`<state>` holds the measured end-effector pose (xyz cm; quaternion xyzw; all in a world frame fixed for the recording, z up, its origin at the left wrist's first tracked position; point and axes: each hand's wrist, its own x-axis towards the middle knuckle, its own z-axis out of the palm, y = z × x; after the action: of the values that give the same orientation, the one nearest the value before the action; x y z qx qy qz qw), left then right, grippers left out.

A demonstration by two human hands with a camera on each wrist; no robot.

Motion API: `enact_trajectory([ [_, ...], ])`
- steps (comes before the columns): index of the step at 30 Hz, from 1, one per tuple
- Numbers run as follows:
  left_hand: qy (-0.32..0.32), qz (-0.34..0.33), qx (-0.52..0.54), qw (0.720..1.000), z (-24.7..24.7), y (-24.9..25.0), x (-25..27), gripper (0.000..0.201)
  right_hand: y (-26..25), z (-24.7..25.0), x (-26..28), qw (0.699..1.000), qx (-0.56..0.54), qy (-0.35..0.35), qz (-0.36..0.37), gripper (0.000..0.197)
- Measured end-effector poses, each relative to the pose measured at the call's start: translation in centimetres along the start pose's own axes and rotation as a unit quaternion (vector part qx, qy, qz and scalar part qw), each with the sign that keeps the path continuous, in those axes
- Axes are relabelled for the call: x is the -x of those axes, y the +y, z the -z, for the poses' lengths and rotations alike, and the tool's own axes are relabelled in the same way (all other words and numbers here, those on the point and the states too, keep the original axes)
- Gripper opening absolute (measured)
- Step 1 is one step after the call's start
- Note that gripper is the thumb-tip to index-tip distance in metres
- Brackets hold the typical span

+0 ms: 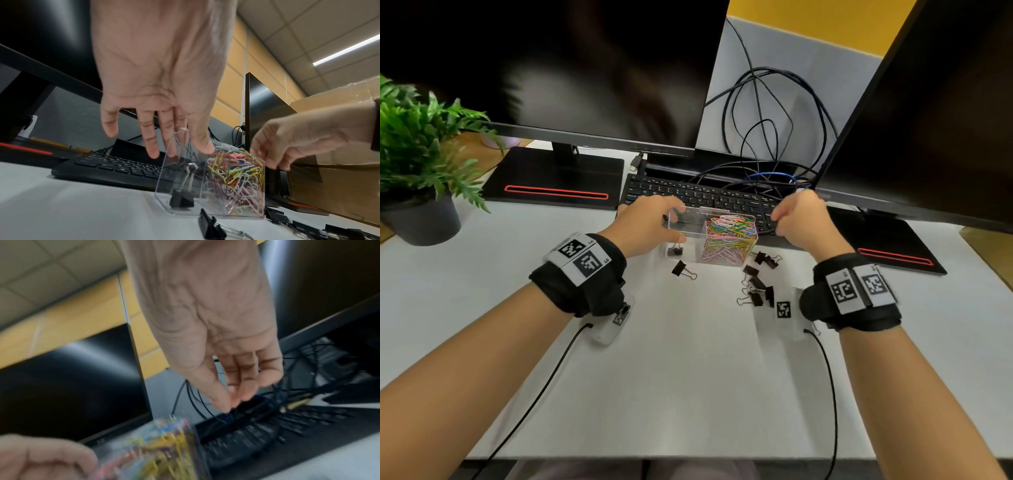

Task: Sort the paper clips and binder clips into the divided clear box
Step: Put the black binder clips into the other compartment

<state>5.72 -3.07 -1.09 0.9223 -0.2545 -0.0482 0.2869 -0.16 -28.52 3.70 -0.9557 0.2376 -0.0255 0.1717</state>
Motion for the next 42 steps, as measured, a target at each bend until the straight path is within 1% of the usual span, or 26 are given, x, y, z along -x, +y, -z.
enact_trajectory([
  [2,-0.001,0.001,0.001,1.0,0.0,0.0,0.0,0.05,1.1,-1.2,0.1,0.999,0.013,-0.048,-0.006,0.025],
  [6,-0.002,0.003,0.003,1.0,0.0,-0.2,0.0,0.051,2.0,-3.5,0.8,0.994,-0.007,-0.1,0.035,0.044],
  [7,-0.001,0.003,0.003,1.0,0.0,-0.2,0.0,0.051,2.2,-3.9,0.8,0.993,-0.012,-0.107,0.044,0.046],
  [9,0.0,0.002,0.004,1.0,0.0,-0.2,-0.1,0.051,2.3,-4.7,0.7,0.992,0.005,-0.112,0.062,0.037],
  [11,0.0,0.002,0.006,1.0,0.0,-0.3,-0.1,0.05,2.4,-5.0,0.8,0.992,0.026,-0.106,0.062,0.026],
  [14,-0.004,0.002,0.016,1.0,-0.1,-0.4,-0.2,0.05,2.5,-4.8,1.3,0.993,0.031,-0.105,0.04,0.023],
  [18,-0.005,0.002,0.024,1.0,-0.1,-0.5,-0.2,0.049,2.9,-4.6,1.5,0.995,0.021,-0.096,0.032,0.017],
  [20,-0.004,0.001,0.027,1.0,-0.2,-0.5,-0.2,0.049,3.1,-4.4,1.6,0.995,-0.021,-0.1,0.009,0.013],
  [23,0.002,0.0,0.034,0.999,-0.2,-0.5,-0.1,0.048,3.5,-4.0,1.9,0.989,-0.105,-0.106,-0.016,0.015],
  [26,0.0,0.001,0.038,0.999,-0.3,-0.5,0.0,0.049,4.2,-3.6,2.5,0.98,-0.183,-0.07,-0.027,0.015],
  [29,0.0,0.0,0.045,0.999,-0.4,-0.6,-0.1,0.049,4.6,-2.3,3.3,0.962,-0.269,-0.035,-0.03,0.019],
  [31,0.001,-0.001,0.044,0.999,-0.4,-0.6,-0.1,0.048,4.2,-0.8,4.0,0.949,-0.316,-0.012,-0.014,0.023],
  [33,0.001,-0.001,0.041,0.999,-0.4,-0.6,-0.1,0.048,2.8,0.7,4.8,0.934,-0.357,0.007,0.026,0.022],
  [36,-0.002,0.0,0.041,0.999,-0.3,-0.5,0.0,0.048,-0.9,1.8,5.4,0.915,-0.394,-0.007,0.093,0.02],
  [38,-0.003,0.001,0.045,0.999,-0.4,-0.5,0.0,0.049,-3.7,1.4,5.3,0.915,-0.381,-0.028,0.13,0.02],
  [40,-0.002,0.002,0.045,0.999,-0.4,-0.4,0.0,0.05,-6.3,0.3,5.1,0.925,-0.345,-0.039,0.153,0.022],
  [42,0.0,0.002,0.038,0.999,-0.3,-0.4,0.0,0.05,-8.4,-1.0,5.0,0.938,-0.297,-0.032,0.178,0.023],
])
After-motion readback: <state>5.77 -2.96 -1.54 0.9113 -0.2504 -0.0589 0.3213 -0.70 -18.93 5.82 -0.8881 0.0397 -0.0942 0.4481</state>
